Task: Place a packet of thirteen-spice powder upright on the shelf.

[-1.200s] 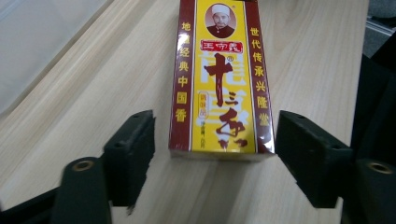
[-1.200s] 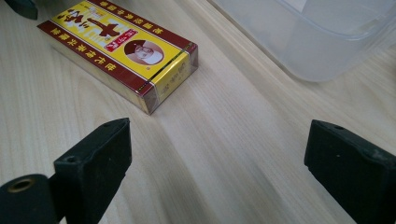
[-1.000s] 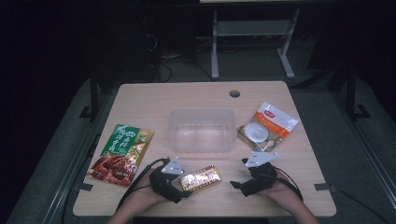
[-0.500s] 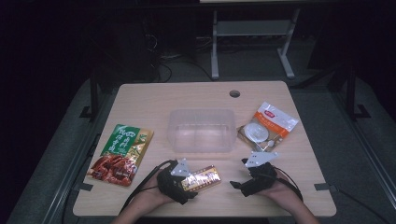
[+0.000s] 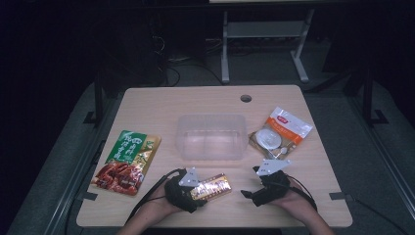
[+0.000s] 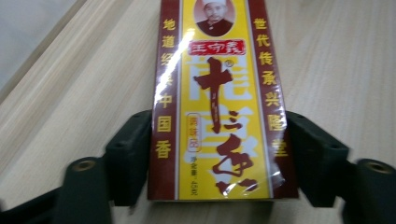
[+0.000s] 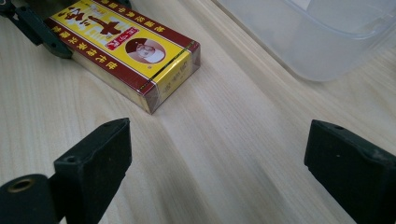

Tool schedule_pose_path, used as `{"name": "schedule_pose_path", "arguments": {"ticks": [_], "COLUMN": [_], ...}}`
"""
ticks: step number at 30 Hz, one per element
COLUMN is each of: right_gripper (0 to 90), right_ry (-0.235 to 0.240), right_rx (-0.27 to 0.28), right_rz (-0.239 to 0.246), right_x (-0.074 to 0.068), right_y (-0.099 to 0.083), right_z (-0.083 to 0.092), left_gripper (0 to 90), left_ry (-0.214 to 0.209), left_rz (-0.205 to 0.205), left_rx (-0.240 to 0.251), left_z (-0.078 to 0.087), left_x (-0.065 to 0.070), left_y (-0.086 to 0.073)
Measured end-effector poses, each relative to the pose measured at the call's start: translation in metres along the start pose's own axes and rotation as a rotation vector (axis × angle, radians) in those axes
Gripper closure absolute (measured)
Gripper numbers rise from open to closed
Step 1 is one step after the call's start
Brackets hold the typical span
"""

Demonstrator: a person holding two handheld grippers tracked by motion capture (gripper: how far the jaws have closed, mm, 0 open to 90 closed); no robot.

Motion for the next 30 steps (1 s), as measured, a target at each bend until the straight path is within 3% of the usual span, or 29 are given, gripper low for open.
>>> {"name": "schedule_pose_path", "arguments": {"ticks": [6,13,19,25,29,30], "right_gripper": [7.2,7.1,7.2,7.2,7.1,7.1], "right_ry": [0.008,0.078,0.079,0.104,0.133,0.157], "right_rx": [0.004,-0.001,-0.021,-0.021,-0.023,-0.02], "right_rz": [0.012,0.007,0.012,0.018,0.045,0.074], "right_x": [-0.001,-0.009,-0.007,-0.013,-0.018,-0.023], "right_y": [0.001,0.005,0.002,0.002,0.004,0.01], "right_z": [0.0,0.005,0.003,0.004,0.005,0.008], "left_gripper": [31.2,31.9,31.9,31.9,31.9,31.9], "left_ry": [-0.01,-0.019,-0.041,-0.054,-0.066,-0.071], "left_rz": [-0.004,-0.007,0.011,-0.017,-0.022,-0.042], "left_rx": [0.009,0.012,0.016,0.011,0.035,0.033], "left_z": [-0.001,0.0,0.002,0.01,0.017,0.021], "left_x": [0.0,-0.001,-0.002,-0.009,-0.012,-0.014], "left_y": [0.001,0.001,0.0,-0.003,0.0,0.0]}}
Point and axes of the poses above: each handheld gripper's, and its own axes: z roughly backward along the jaws, y roughly out of its top, x roughly to its right, the point moved 10 cm from there along -z, roughly forward along the jaws, and after that the axes turned 8 degrees about x, right-handed, at the moved point
